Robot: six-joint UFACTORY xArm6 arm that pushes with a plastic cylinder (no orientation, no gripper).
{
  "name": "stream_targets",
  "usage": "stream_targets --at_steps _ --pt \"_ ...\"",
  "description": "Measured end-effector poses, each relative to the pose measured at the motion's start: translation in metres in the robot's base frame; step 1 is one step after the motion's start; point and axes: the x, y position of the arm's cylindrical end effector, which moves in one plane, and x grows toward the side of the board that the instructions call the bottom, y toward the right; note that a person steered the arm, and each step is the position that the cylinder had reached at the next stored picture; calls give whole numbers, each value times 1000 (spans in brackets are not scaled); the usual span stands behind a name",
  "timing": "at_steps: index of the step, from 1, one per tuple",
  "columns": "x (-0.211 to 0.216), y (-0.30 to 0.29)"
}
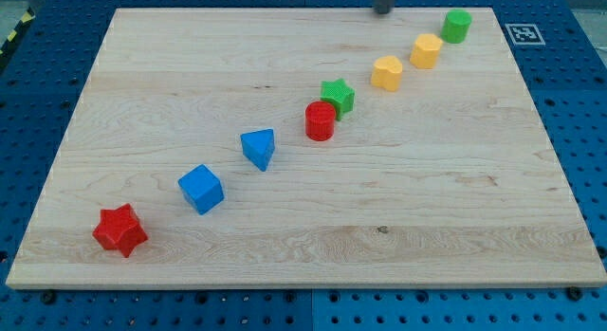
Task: Move the green circle towards the left
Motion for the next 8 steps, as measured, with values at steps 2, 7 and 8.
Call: stream_targets --at_steps 2,7,8 --pt "6 168" --pt "58 148" --pt "28 146"
